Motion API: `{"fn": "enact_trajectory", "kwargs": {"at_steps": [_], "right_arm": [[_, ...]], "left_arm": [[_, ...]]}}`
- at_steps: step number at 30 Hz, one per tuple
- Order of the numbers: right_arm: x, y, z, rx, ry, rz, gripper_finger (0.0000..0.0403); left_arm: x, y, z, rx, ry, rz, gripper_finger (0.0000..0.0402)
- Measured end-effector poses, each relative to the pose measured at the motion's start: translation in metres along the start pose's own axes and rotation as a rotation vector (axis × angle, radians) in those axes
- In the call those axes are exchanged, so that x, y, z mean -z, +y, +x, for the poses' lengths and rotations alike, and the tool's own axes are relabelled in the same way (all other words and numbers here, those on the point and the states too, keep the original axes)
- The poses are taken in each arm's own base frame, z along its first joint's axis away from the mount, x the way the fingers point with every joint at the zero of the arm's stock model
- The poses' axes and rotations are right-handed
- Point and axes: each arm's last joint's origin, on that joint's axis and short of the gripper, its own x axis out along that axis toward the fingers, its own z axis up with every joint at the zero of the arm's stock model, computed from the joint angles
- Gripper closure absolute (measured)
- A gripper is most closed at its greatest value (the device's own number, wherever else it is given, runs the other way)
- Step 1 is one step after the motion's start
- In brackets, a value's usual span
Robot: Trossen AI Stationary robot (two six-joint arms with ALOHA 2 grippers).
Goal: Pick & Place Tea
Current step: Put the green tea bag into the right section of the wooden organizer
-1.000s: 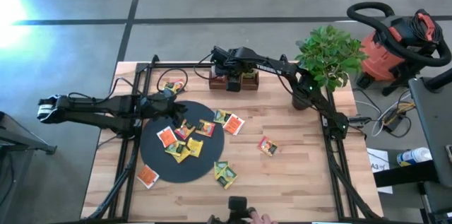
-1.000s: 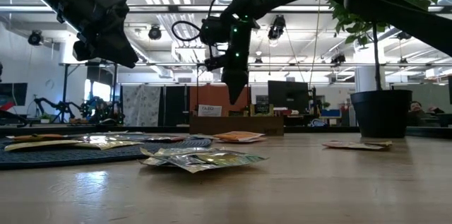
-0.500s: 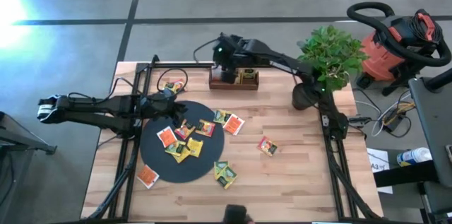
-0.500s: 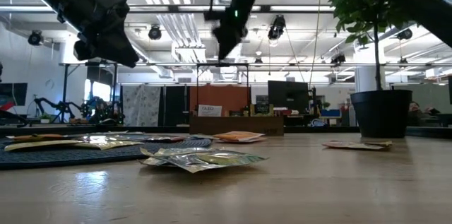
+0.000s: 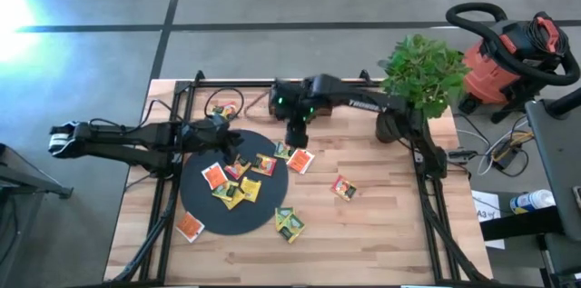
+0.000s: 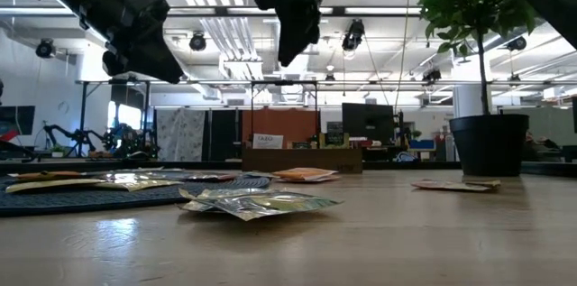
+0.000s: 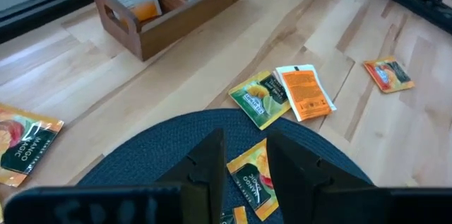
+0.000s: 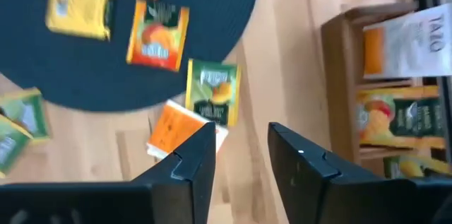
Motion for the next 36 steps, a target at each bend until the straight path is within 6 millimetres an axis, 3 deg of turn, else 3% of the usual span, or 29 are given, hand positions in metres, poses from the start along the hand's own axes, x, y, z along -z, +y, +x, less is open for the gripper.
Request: {"fn": "enact_trajectory", "kwargs": {"at_steps": [7,14,20,24,30,36], "right_arm": [[0.004,0.041,0.003,0.183,0.022,-0.115,0.0288],[0.009,0.065,0.01,-0.061,0.055,-0.025,0.0297],[0.023,0.092,0.029,-0.105,0.142,0.037,0.0309],[0.034,0.132,0.039,-0.121,0.154,0.092,0.0312],[0.062,0.216,0.039,-0.062,0.066,0.159,0.0305],[0.089,0.27,0.045,-0.047,-0.055,0.207,0.0298]], "left_arm": [[0.001,-0.005,0.009,0.062,0.048,0.02,0.03],[0.005,-0.01,0.02,0.117,0.119,0.022,0.03],[0.012,-0.017,0.029,0.192,0.218,-0.025,0.03],[0.022,-0.028,0.03,0.208,0.278,-0.086,0.03],[0.042,-0.055,0.019,0.299,0.343,-0.068,0.03],[0.058,-0.082,0.003,0.406,0.319,-0.01,0.03]]}}
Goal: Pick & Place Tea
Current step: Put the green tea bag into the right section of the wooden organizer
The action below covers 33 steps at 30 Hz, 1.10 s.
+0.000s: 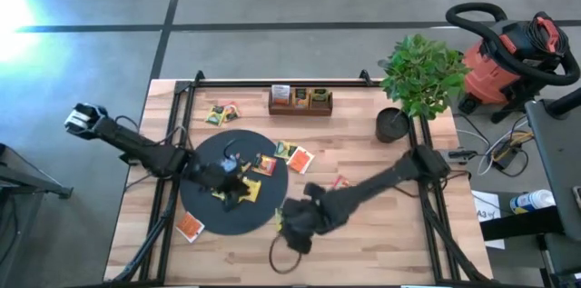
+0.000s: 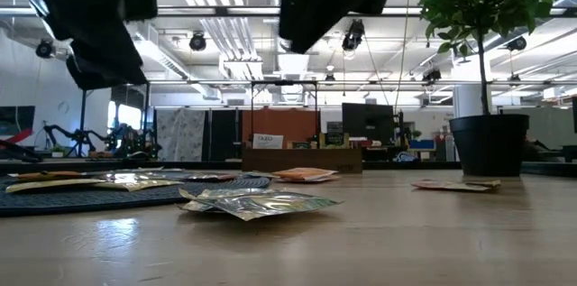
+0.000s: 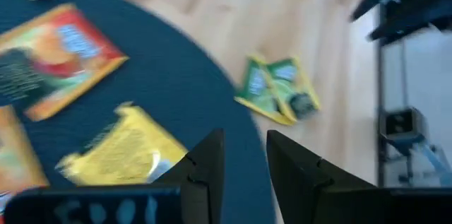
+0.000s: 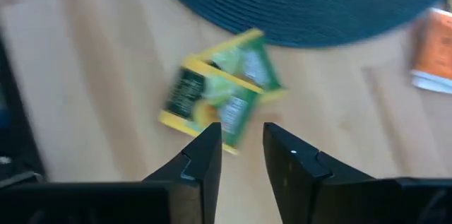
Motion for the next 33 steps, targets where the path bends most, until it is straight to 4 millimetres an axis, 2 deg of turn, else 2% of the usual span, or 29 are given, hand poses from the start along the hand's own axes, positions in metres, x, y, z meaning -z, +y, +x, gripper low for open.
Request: {"fn": "enact_trajectory", "kwargs": {"at_steps": [4,6,10,14,18,24,33], "right_arm": [[0.023,0.026,0.01,-0.096,-0.059,-0.032,0.03],[0.032,0.031,0.018,-0.114,-0.051,0.053,0.0303],[0.041,0.024,0.041,-0.118,-0.025,0.356,0.0309],[0.05,0.019,0.053,-0.095,-0.033,0.632,0.0313],[0.054,0.011,0.064,-0.087,-0.024,0.814,0.0314],[0.046,-0.001,0.07,-0.067,-0.038,0.878,0.031],[0.04,-0.028,0.087,-0.009,-0.009,0.89,0.0316]], "left_arm": [[0.006,-0.013,0.006,0.07,-0.009,0.123,0.03],[0.006,-0.017,0.012,0.092,-0.026,0.165,0.03],[0.008,-0.02,0.029,0.125,-0.021,0.25,0.03],[0.015,-0.018,0.05,0.105,0.016,0.324,0.03],[0.024,-0.015,0.072,0.111,0.049,0.394,0.03],[0.031,-0.019,0.095,0.158,0.134,0.43,0.03],[0.023,-0.033,0.109,0.175,0.122,0.503,0.03]]}}
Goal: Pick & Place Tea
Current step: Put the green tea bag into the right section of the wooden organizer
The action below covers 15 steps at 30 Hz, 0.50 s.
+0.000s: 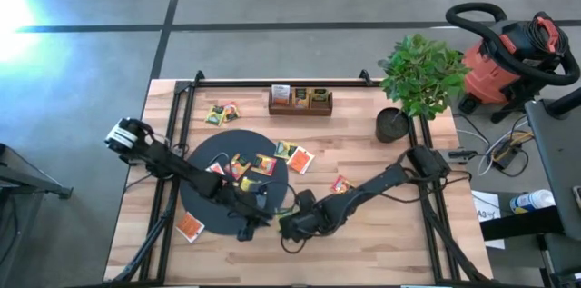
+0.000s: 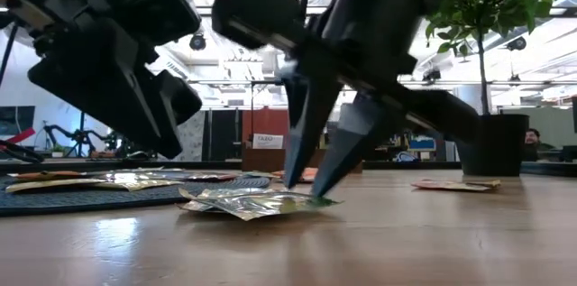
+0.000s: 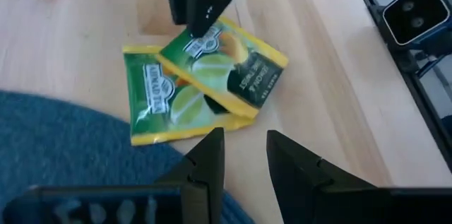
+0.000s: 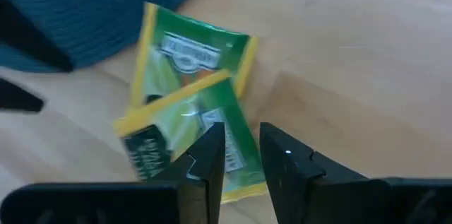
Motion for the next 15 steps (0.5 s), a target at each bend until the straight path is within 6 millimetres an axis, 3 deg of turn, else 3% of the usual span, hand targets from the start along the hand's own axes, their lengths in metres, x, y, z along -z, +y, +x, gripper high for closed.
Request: {"fn": "enact_trajectory", "kwargs": {"at_steps": [15], "right_arm": [[-0.002,-0.003,0.003,0.003,0.029,-0.053,0.0321]], "left_arm": [[-0.004,-0.001,0.019,0.013,0.027,0.046,0.03]]}}
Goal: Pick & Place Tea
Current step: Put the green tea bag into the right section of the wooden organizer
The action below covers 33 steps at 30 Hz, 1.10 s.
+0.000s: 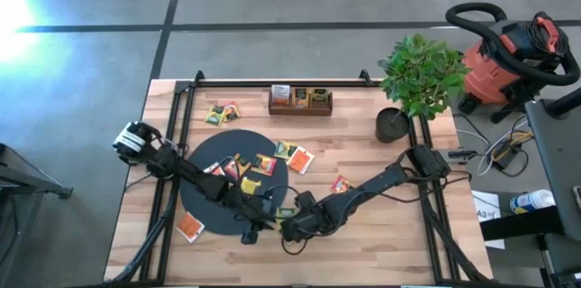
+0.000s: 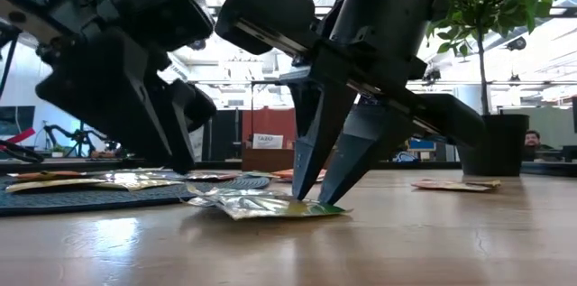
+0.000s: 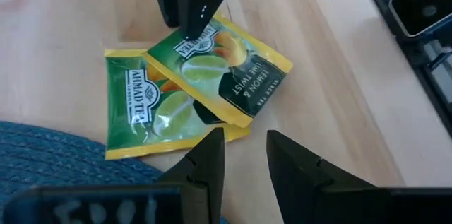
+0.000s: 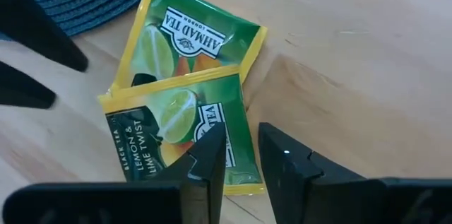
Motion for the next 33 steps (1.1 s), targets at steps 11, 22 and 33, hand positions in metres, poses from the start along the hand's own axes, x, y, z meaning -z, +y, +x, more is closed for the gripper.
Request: {"fn": "enact_trajectory", "kwargs": {"at_steps": [11,22,33], "right_arm": [[0.002,-0.002,0.007,-0.066,0.002,0.035,0.0321],[0.004,-0.002,0.008,-0.073,-0.001,-0.002,0.0321],[0.006,-0.002,0.005,-0.076,-0.045,-0.059,0.0321]], "left_arm": [[0.0,0.0,0.025,0.008,0.045,-0.106,0.03],[-0.003,-0.001,0.026,0.014,0.014,-0.244,0.03],[-0.013,-0.003,0.026,-0.006,-0.042,-0.213,0.03]]}}
